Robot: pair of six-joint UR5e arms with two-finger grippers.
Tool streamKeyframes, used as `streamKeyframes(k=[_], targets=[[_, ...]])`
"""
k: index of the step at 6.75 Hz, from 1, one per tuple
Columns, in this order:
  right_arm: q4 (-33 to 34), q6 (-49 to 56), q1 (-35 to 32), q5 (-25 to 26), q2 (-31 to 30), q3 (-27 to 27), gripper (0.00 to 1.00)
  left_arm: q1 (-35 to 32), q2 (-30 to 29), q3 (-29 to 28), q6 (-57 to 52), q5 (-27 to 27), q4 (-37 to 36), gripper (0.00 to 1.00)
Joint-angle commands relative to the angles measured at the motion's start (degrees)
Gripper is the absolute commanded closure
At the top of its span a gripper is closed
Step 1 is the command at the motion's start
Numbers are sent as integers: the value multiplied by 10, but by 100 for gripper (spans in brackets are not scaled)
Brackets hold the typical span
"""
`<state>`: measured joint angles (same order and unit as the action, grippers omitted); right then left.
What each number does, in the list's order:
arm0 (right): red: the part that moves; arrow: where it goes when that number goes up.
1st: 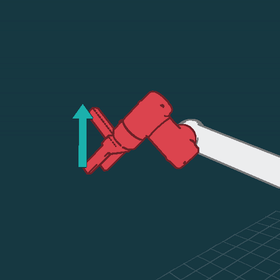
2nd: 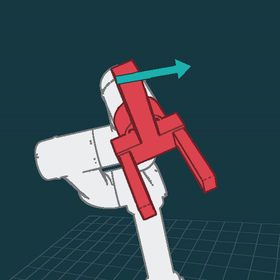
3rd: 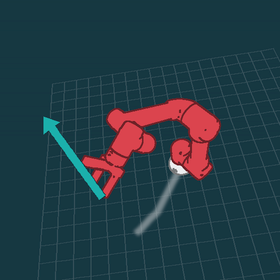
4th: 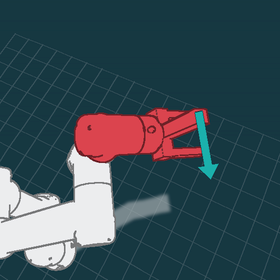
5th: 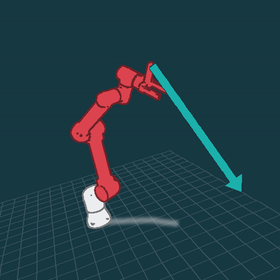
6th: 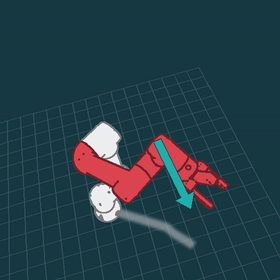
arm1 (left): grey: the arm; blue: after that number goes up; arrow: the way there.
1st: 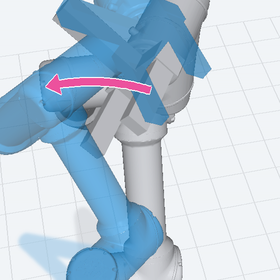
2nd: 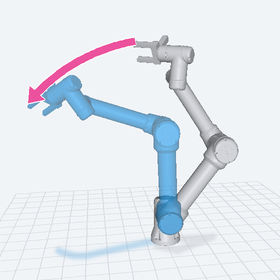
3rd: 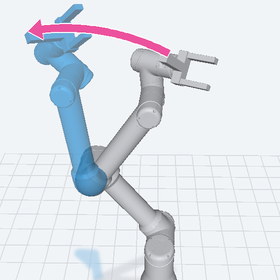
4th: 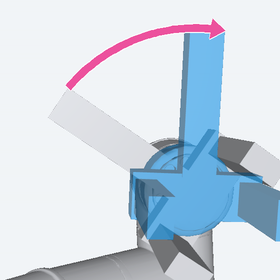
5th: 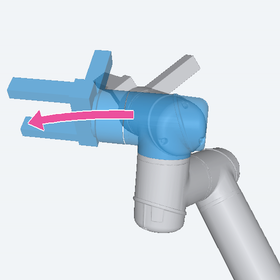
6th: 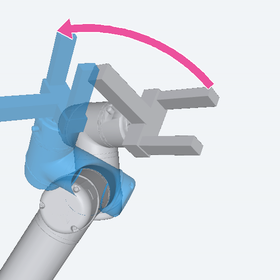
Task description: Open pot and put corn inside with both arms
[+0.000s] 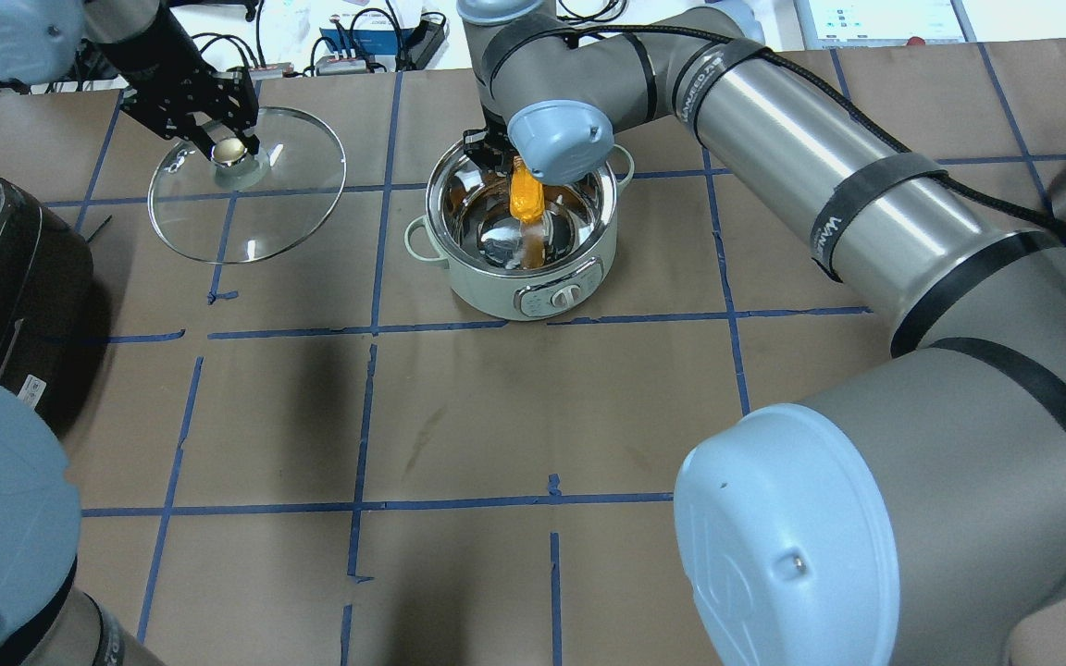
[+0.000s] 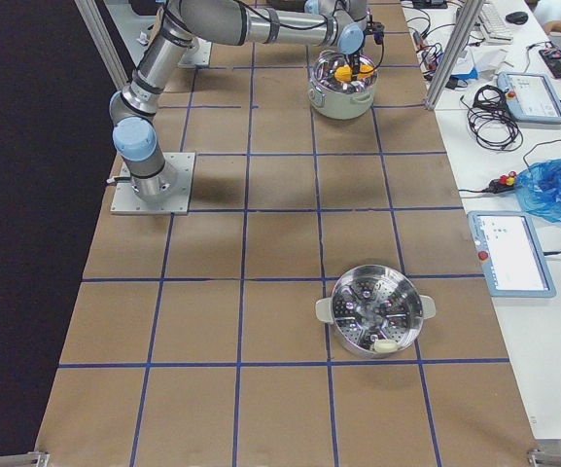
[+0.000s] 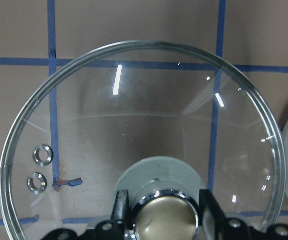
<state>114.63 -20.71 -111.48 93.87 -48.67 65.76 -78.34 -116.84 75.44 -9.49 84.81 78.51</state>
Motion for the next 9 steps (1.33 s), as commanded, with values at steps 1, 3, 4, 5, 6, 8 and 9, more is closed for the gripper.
streamKeyframes(k=[1, 3, 4, 5, 6, 8, 9], targets=[[6, 3, -2, 2, 11, 37, 86, 1, -35, 41, 2, -2, -80, 94], [8, 2, -2, 1, 19, 39, 39, 1, -64, 41, 3, -3, -108, 94], [8, 1, -1, 0, 14, 38, 3, 1, -69, 42, 3, -3, -116, 94], [6, -1, -1, -2, -5, 25, 0, 1, -71, 44, 2, -3, -116, 94], [-3, 7, 0, 1, -37, 22, 0, 1, -73, 47, 1, -3, -119, 94], [-81, 8, 14, 7, -117, 33, 0, 1, -80, 50, 2, -3, -118, 41], [-151, 10, 45, 5, -160, 34, 0, 0, -84, 49, 9, -3, -118, 0]])
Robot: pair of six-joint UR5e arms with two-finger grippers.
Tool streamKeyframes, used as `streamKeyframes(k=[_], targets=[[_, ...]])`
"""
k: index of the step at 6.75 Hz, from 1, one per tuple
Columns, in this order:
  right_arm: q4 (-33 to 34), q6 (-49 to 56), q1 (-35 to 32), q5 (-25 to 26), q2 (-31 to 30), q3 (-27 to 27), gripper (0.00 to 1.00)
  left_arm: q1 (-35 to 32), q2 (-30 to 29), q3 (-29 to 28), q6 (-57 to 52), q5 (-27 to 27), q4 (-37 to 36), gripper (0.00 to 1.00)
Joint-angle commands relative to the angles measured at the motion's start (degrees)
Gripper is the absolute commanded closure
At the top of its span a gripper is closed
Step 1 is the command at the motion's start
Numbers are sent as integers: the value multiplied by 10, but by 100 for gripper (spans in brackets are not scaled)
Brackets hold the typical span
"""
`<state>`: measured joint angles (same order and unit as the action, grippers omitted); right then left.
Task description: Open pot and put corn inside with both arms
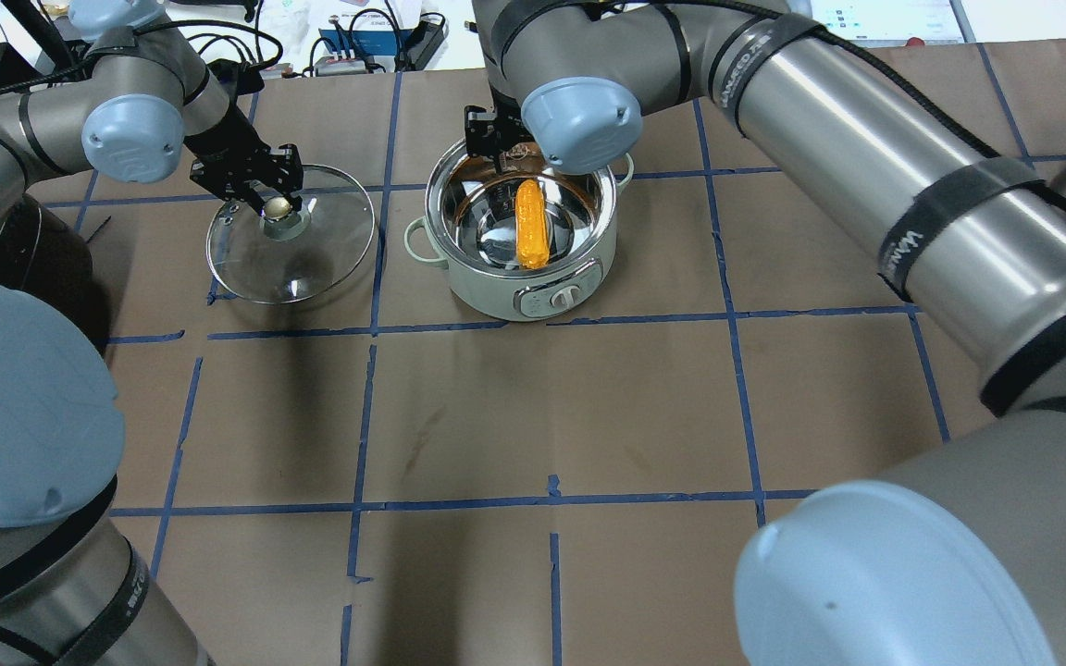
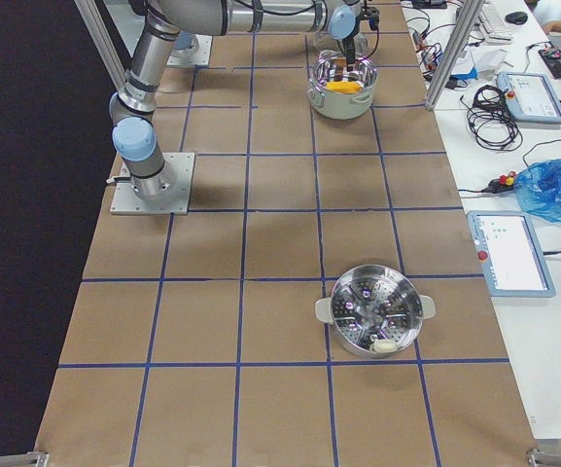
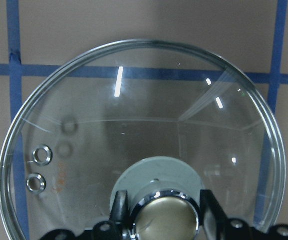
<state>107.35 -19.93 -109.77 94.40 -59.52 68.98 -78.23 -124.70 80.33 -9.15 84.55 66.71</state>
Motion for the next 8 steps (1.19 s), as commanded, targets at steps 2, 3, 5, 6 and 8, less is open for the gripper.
streamKeyframes(k=[2, 3, 5, 6, 8], targets=[[-254, 113, 144, -26, -150, 30, 12, -6, 12, -10, 23, 3, 10, 0], [-275, 119, 183, -30, -206, 87, 12, -18, 58, -11, 25, 9, 64, 0], [-181, 127, 202, -39, -297, 227, 16, -19, 172, -11, 13, 8, 188, 0], [-149, 125, 193, -38, -304, 221, 0, -27, 209, -11, 11, 7, 230, 0], [-160, 128, 185, -30, -295, 148, 0, -35, 277, -1, 10, 6, 285, 0]])
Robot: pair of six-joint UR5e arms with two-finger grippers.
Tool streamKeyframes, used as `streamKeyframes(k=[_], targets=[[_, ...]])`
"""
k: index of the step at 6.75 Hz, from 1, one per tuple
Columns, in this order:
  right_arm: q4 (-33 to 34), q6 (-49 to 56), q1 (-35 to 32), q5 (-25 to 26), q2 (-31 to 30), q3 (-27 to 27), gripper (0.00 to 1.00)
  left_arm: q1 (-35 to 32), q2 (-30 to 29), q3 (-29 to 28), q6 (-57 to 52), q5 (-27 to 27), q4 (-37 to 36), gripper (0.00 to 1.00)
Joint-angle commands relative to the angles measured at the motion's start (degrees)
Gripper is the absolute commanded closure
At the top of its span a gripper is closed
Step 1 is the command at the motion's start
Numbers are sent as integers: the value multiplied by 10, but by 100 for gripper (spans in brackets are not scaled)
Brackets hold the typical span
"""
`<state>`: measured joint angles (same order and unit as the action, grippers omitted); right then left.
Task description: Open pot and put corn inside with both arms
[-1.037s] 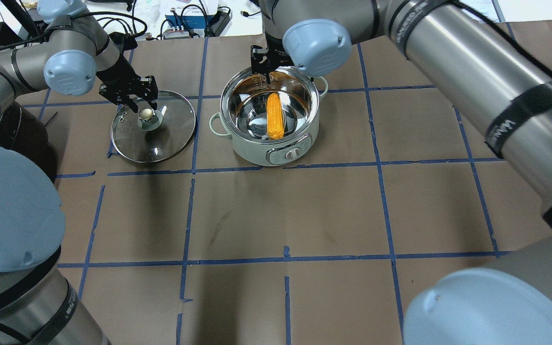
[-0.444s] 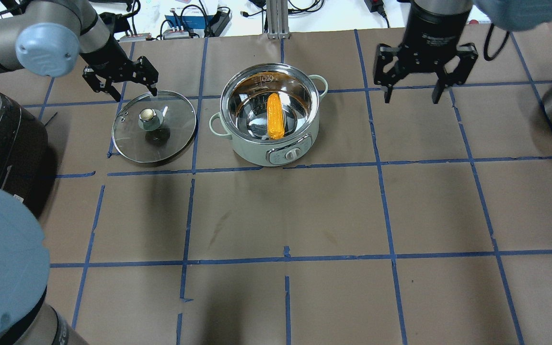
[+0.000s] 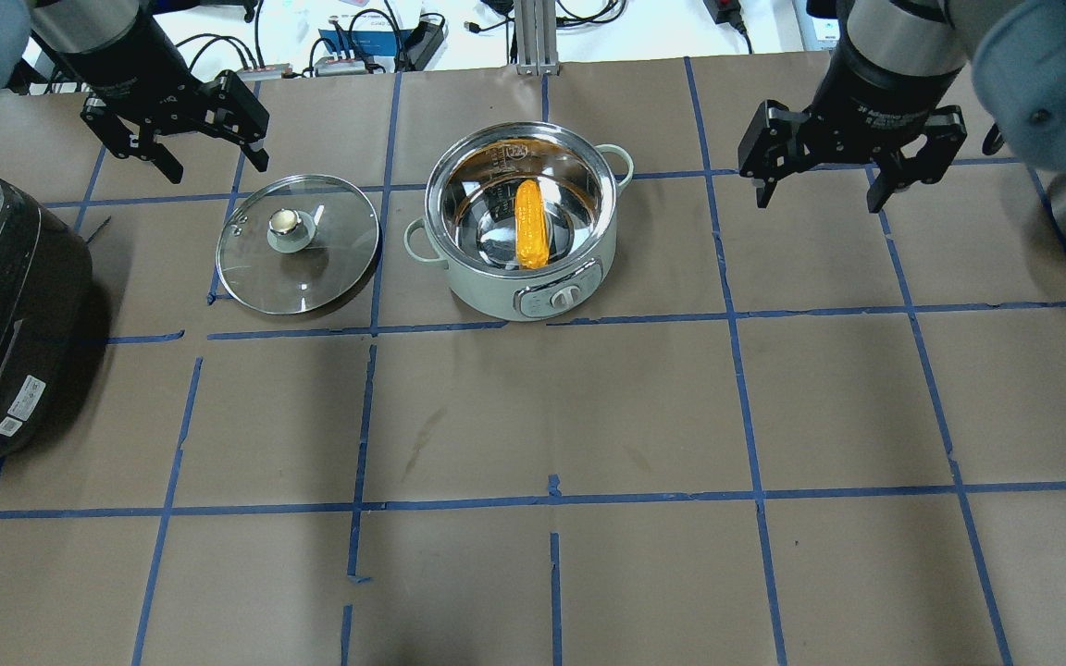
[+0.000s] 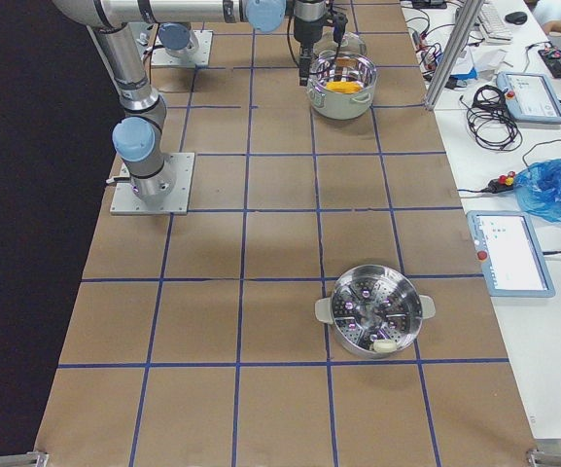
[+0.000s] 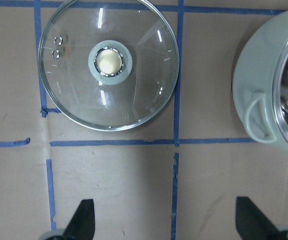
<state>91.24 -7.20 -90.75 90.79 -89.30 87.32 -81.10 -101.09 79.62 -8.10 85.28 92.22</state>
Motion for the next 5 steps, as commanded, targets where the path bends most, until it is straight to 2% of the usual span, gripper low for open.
streamKeyframes(k=[1, 3, 5], targets=[[0, 0, -7, 5, 5, -38, 0, -18, 61, 9, 6, -1, 46, 0], [0, -3, -7, 4, 5, -35, 0, -27, 68, 17, -2, 0, 47, 0], [0, -2, -7, 2, 5, -32, 0, -30, 80, 51, 5, 0, 39, 0]])
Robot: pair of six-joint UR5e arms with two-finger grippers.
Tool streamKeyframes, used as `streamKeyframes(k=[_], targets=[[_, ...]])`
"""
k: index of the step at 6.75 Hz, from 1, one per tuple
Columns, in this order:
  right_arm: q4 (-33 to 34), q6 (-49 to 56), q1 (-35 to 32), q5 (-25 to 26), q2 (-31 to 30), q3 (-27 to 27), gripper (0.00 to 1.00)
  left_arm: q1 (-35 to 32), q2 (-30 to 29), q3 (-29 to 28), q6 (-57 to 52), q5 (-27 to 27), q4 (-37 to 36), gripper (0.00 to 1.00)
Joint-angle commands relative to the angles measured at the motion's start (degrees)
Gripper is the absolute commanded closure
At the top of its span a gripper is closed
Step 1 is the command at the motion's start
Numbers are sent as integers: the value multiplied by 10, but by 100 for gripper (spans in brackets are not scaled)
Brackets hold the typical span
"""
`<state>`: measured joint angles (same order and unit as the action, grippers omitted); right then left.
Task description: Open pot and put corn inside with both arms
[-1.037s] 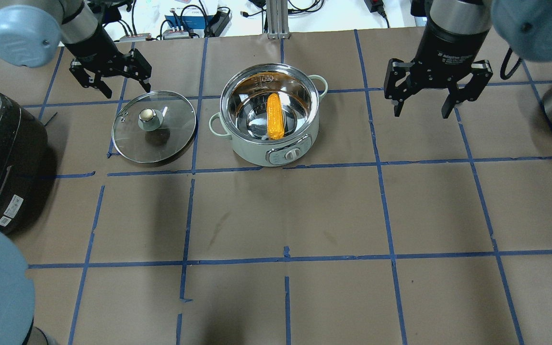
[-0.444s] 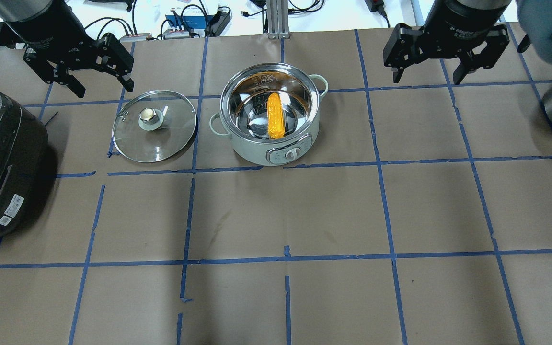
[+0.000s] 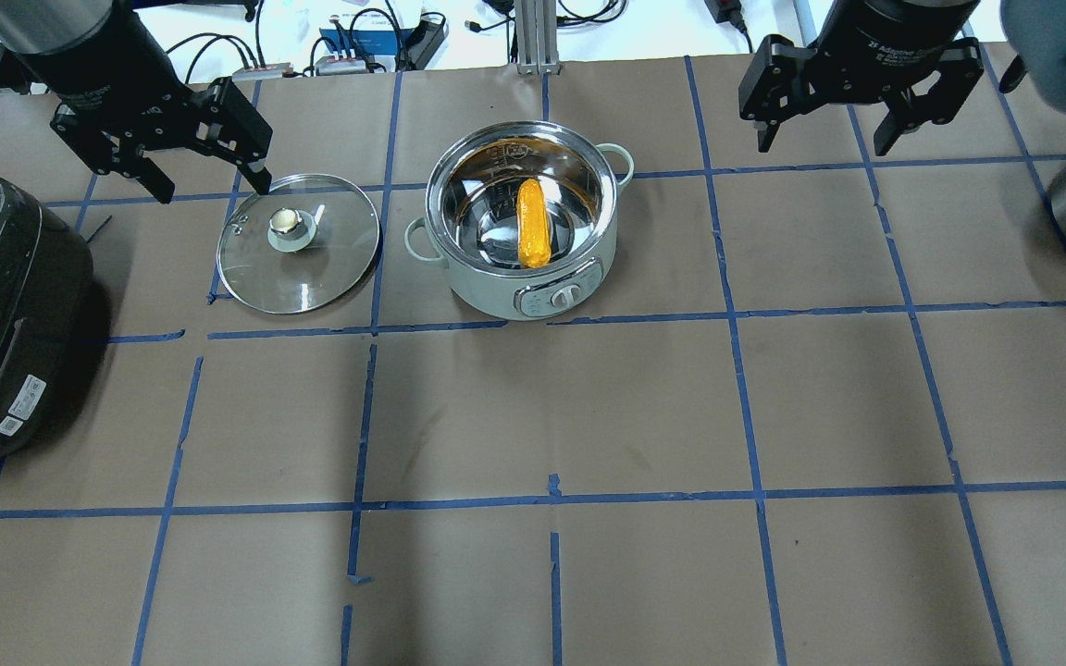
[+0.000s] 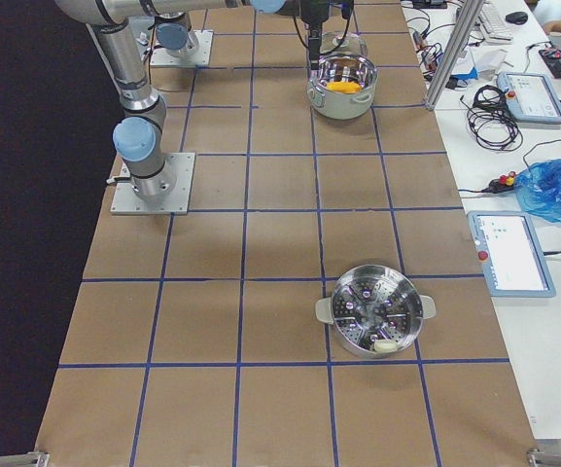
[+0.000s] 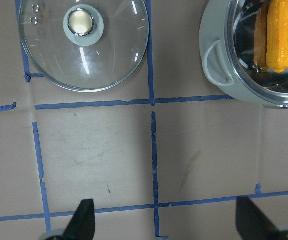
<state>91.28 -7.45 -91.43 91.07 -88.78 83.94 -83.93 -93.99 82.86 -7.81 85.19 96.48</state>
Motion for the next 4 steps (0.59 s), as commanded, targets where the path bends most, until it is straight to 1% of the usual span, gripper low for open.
streamKeyframes(k=[1, 2, 3, 4], targets=[[-1, 2, -1, -2, 0, 3, 0, -2, 8, 20, 3, 2, -4, 0], [-1, 2, -1, -2, 0, 3, 0, -3, 7, 20, 4, 8, -4, 0], [-1, 2, -1, -3, 0, 3, 0, -14, 10, 20, 11, 29, -4, 0], [-1, 2, -1, -4, 1, 3, 0, -45, 9, 20, 20, 64, -14, 0]])
